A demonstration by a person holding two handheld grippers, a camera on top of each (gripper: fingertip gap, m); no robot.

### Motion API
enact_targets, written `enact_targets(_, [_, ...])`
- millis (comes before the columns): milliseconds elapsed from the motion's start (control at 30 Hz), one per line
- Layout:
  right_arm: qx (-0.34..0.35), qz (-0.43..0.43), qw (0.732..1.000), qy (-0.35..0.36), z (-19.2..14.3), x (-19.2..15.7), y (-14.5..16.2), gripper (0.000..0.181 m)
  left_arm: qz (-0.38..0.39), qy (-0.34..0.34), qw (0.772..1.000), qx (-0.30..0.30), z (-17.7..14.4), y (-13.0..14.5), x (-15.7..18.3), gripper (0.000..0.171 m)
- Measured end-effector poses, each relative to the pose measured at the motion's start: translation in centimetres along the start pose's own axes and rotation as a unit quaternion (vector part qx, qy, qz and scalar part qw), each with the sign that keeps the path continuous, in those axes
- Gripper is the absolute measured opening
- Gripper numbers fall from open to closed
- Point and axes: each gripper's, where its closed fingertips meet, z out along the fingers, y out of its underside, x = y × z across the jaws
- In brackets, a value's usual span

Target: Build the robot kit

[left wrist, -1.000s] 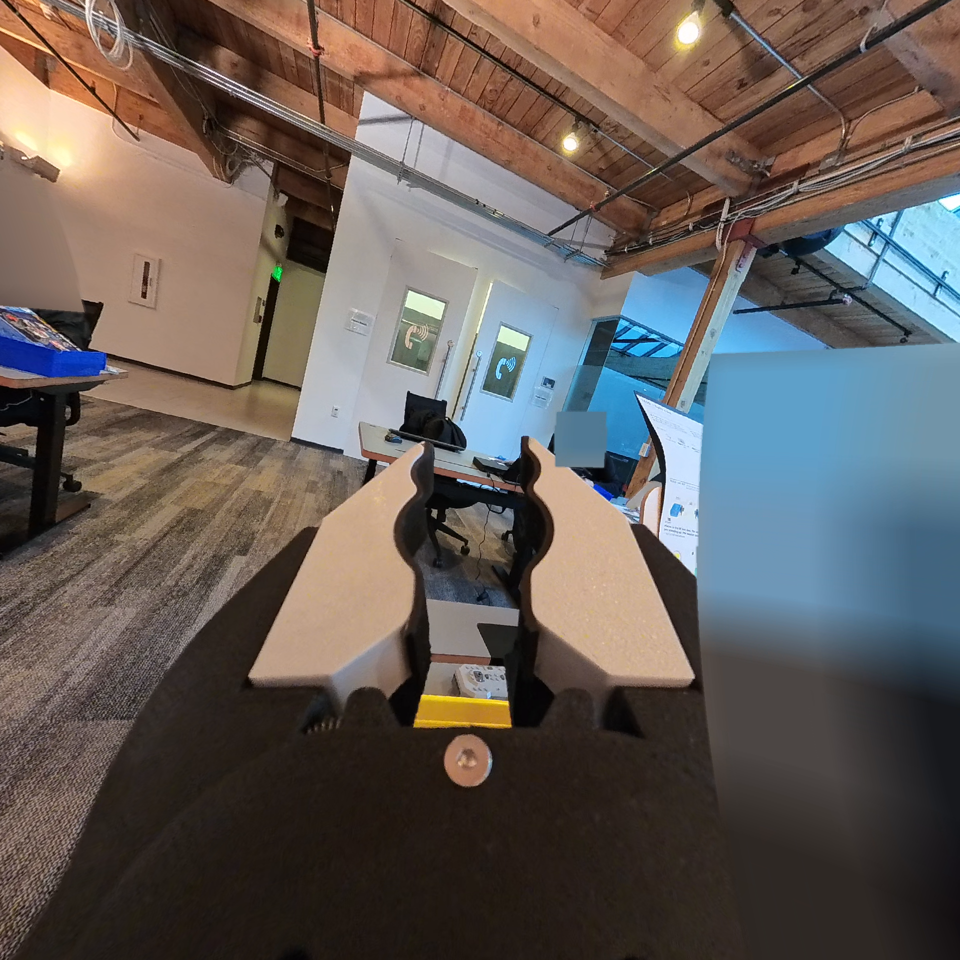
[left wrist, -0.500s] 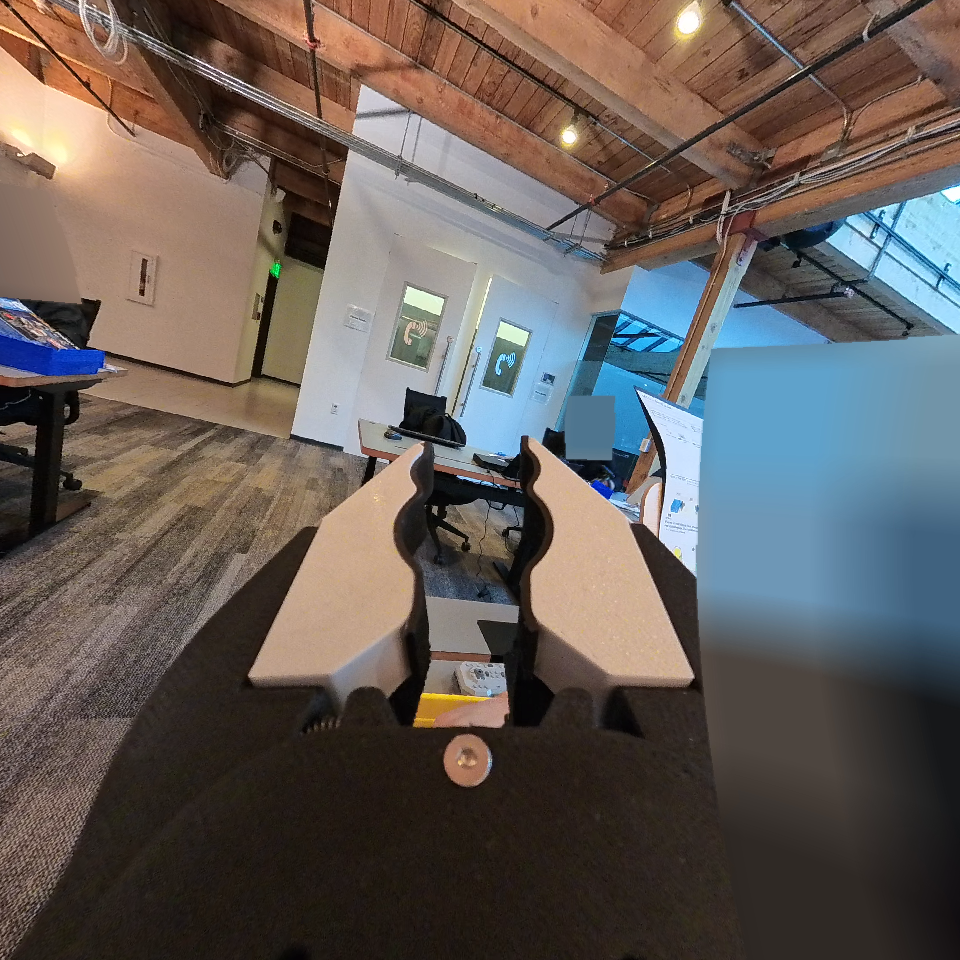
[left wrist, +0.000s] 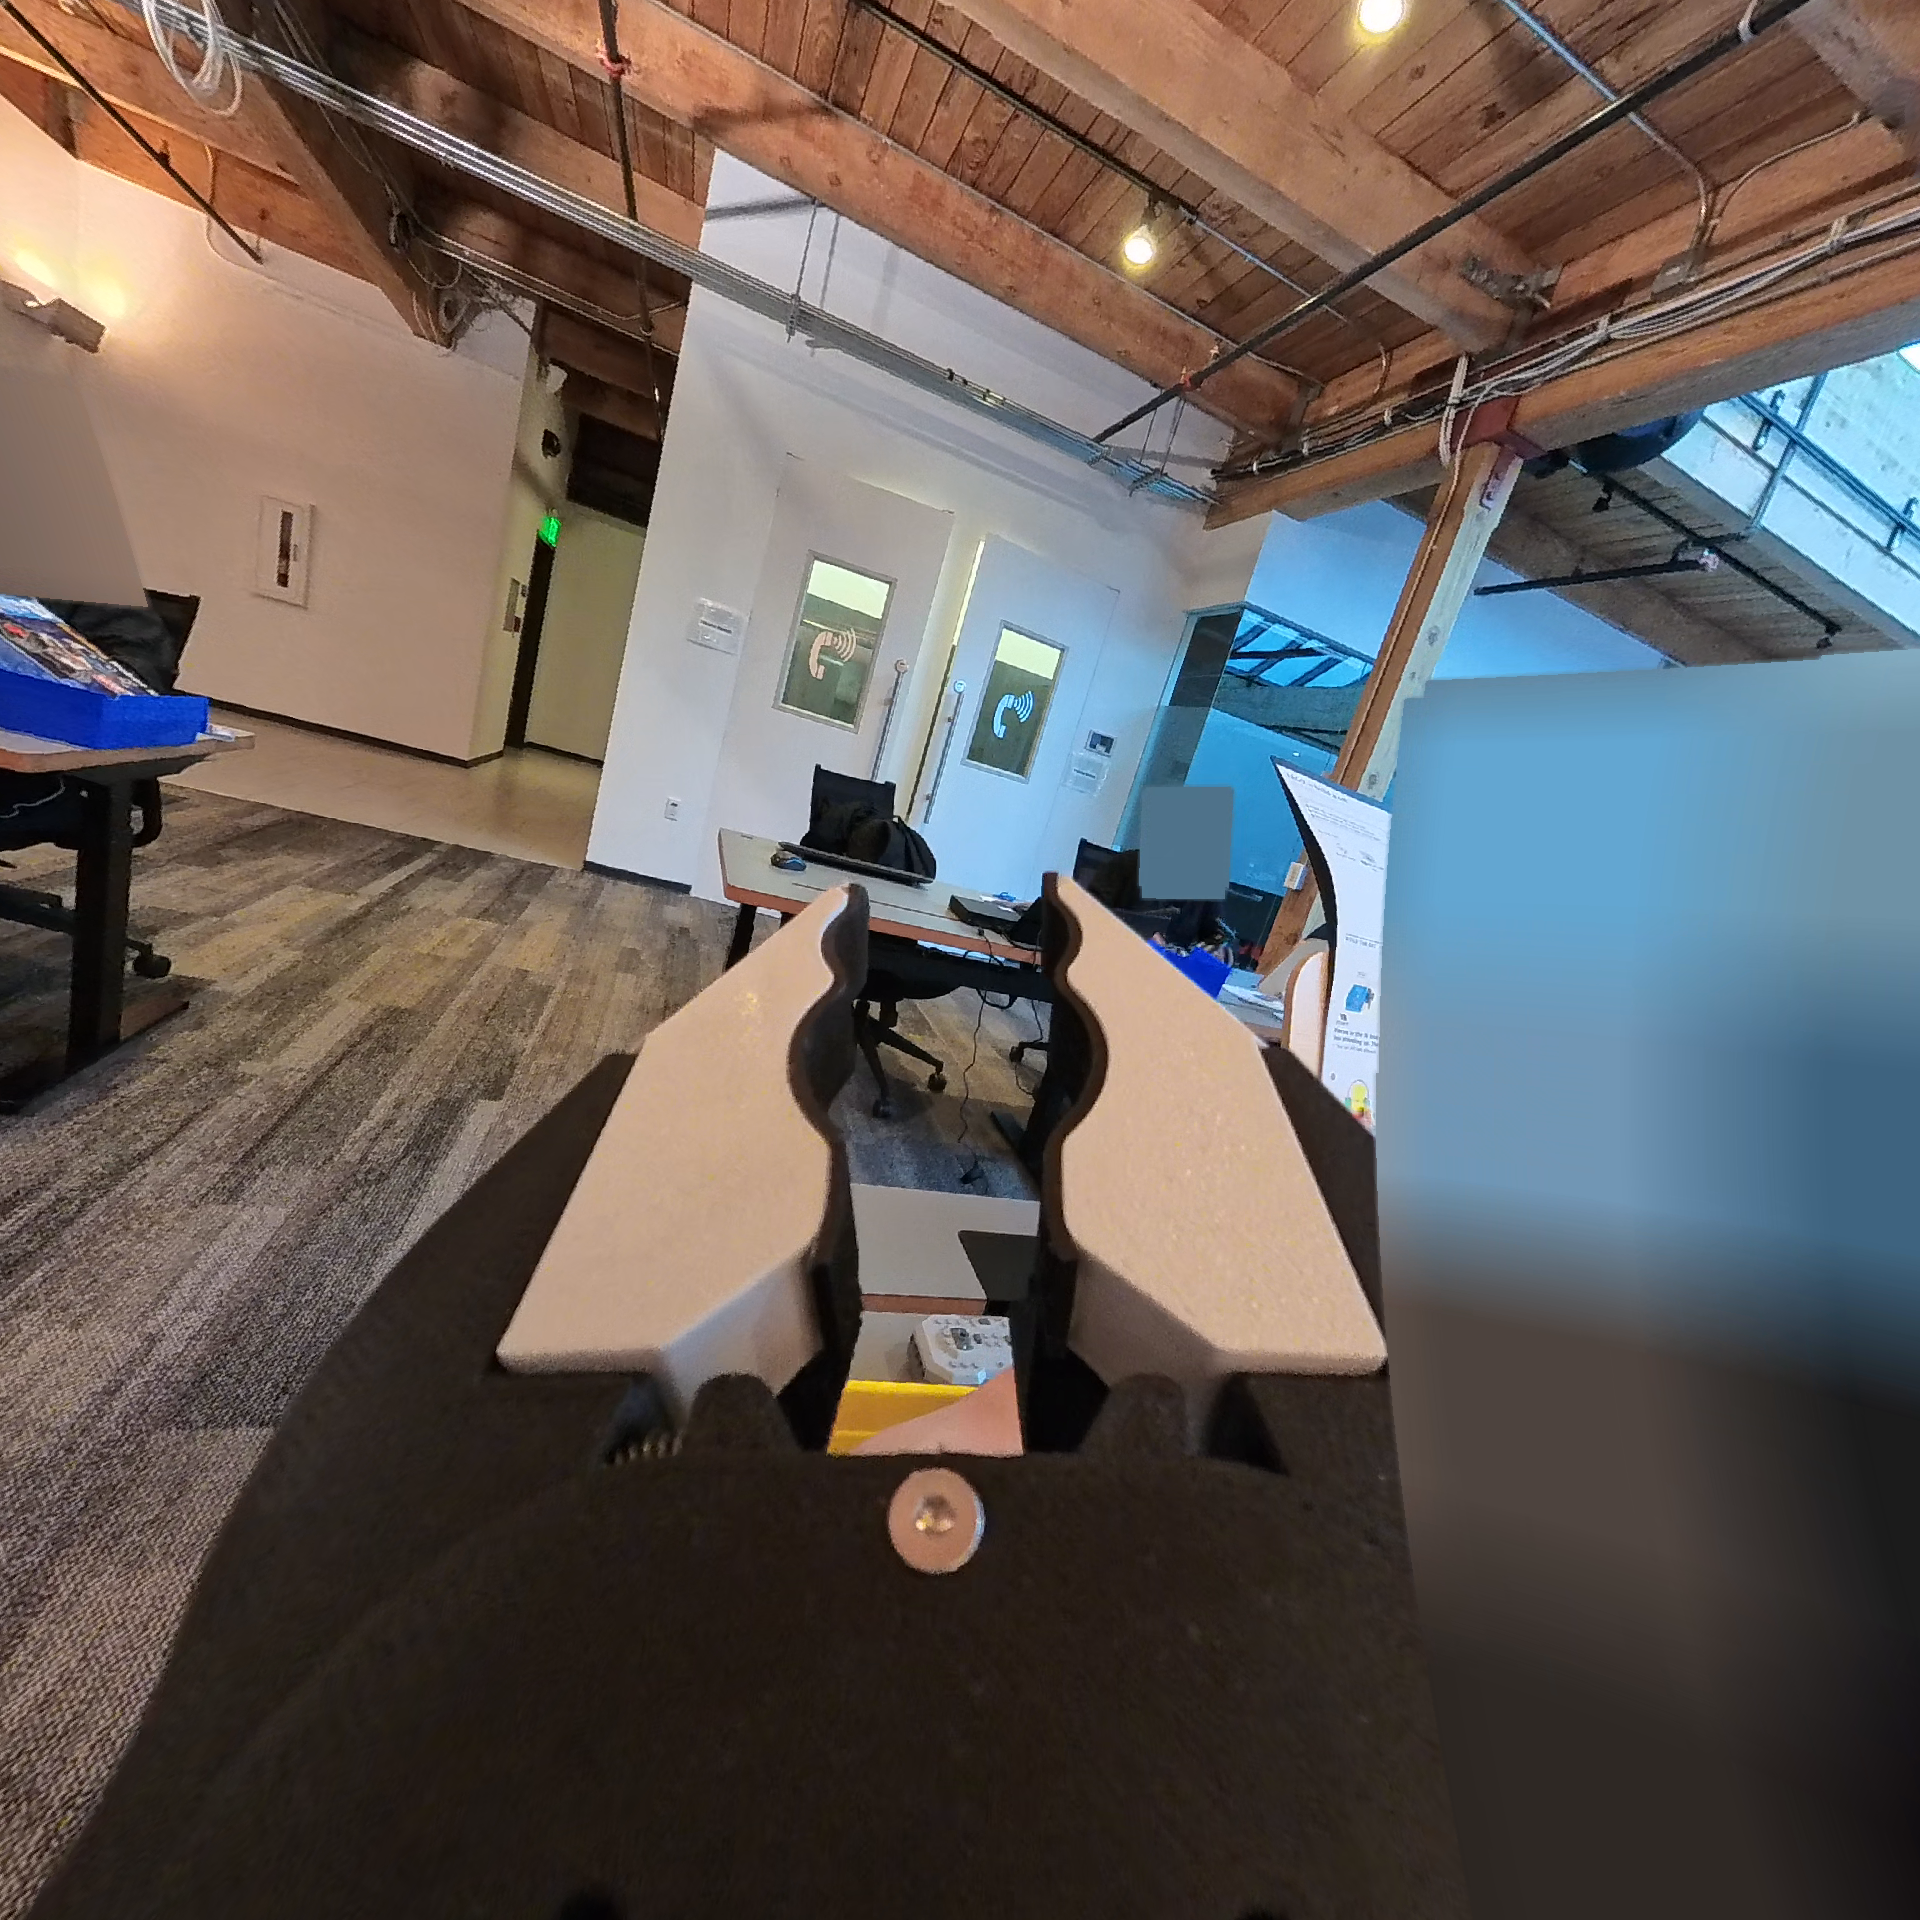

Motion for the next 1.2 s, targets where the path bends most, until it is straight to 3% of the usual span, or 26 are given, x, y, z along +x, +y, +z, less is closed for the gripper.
enact_targets(100, [-0.024, 0.026, 0.999, -0.031, -0.4, -1.0, 0.6, 0.019, 0.001, 0.000, 1.000, 0.000, 0.0, 0.0, 0.0, 0.031])
enact_targets(233, [-0.015, 0.067, 0.997, -0.040, -1.9, -1.9, 1.1, 0.009, -0.001, 0.000, 1.000, 0.003, -0.1, -0.1, -0.1, 0.031])
enact_targets(467, [-0.008, 0.119, 0.992, -0.051, -3.5, -3.1, 1.4, 0.010, 0.000, 0.001, 1.000, 0.001, 0.0, 0.0, 0.0, 0.031])
enact_targets(767, [0.149, 0.235, 0.947, -0.160, -6.5, -6.2, -4.8, 0.008, 0.000, 0.002, 1.000, 0.001, 0.0, 0.0, 0.1, 0.031])
enact_targets(833, [0.157, 0.246, 0.944, -0.152, -6.4, -5.7, -4.7, 0.031, 0.001, 0.002, 1.000, 0.001, 0.0, 0.0, 0.1, 0.031])
enact_targets(933, [0.152, 0.273, 0.946, -0.088, -6.3, -2.8, -2.4, 0.030, 0.000, 0.002, 1.000, 0.001, 0.0, 0.0, 0.1, 0.031])
enact_targets(1033, [0.082, 0.279, 0.956, 0.029, -5.1, 0.8, 2.3, 0.025, -0.001, 0.002, 1.000, 0.002, 0.0, -0.1, 0.1, 0.031])
enact_targets(1200, [0.019, 0.224, 0.972, 0.062, -1.7, 0.5, 4.2, 0.033, -0.002, 0.004, 1.000, 0.003, 0.0, -0.1, 0.1, 0.031])
